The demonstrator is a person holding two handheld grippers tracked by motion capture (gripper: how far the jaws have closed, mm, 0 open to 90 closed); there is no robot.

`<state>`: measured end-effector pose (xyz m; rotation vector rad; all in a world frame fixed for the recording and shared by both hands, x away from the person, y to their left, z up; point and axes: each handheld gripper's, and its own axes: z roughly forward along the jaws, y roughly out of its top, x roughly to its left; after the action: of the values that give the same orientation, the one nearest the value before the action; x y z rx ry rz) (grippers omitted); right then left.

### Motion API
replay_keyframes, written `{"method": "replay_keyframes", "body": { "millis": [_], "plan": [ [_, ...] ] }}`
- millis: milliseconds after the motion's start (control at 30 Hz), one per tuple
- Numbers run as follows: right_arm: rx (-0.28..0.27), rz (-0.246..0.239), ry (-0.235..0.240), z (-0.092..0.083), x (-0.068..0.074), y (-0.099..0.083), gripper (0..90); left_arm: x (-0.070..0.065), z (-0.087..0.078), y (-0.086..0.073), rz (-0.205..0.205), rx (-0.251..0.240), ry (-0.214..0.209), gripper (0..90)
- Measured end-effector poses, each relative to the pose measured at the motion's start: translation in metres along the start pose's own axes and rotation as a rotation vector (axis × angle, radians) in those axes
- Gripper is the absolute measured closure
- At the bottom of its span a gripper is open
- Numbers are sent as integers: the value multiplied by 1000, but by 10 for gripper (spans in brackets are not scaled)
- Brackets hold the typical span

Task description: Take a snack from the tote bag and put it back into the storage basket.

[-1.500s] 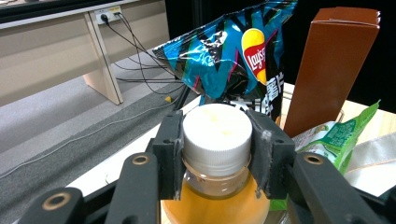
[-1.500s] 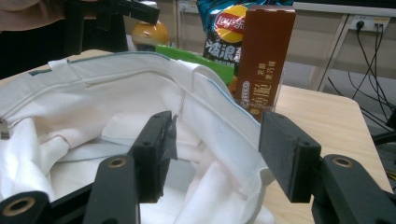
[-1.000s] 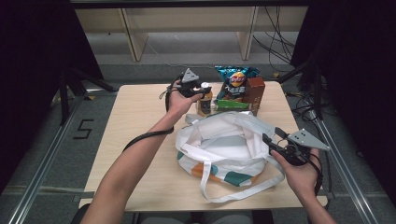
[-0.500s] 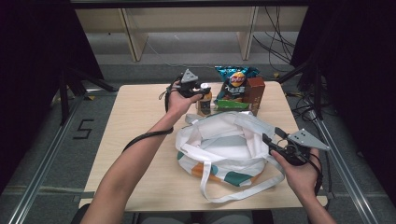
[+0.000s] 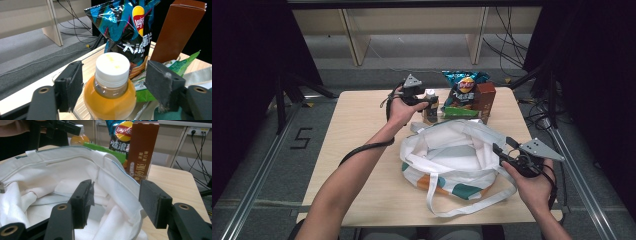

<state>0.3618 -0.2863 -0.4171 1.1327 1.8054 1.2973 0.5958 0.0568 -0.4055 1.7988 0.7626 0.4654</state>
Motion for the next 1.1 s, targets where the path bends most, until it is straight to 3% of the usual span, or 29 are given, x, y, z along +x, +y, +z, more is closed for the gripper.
{"method": "replay_keyframes", "body": {
  "millis": [100, 333, 500, 600, 733, 933, 967, 1000, 1033, 1100],
  "plan": [
    [1, 0, -1, 0, 0, 0, 452, -2, -9, 3, 16, 0, 18, 262],
    [-3, 3, -8, 0, -1, 0, 452, -1, -34, 0, 11, 25, 31, 246],
    [-1, -2, -13, 1, -1, 0, 452, 2, -54, -5, 4, 11, 40, 246],
    [-19, -1, -21, 2, -1, -1, 452, -1, -71, -11, 2, 4, 34, 245],
    [0, -5, -15, 1, -1, -1, 451, -5, -85, -21, 7, 15, 23, 246],
    [-16, -2, -20, 2, -1, -1, 451, -10, -103, -37, 13, 16, 16, 244],
    [-12, -1, -16, 2, -1, -1, 450, -12, -107, -42, 5, 13, 9, 243],
    [8, 32, -11, 1, 1, -1, 449, -13, -113, -50, -19, 7, -4, 235],
    [8, 32, -11, 1, 1, -1, 449, -13, -113, -50, -19, 7, -4, 232],
    [6, 35, -12, 2, 2, -1, 445, -15, -119, -62, -61, -10, -23, 229]
  ]
}}
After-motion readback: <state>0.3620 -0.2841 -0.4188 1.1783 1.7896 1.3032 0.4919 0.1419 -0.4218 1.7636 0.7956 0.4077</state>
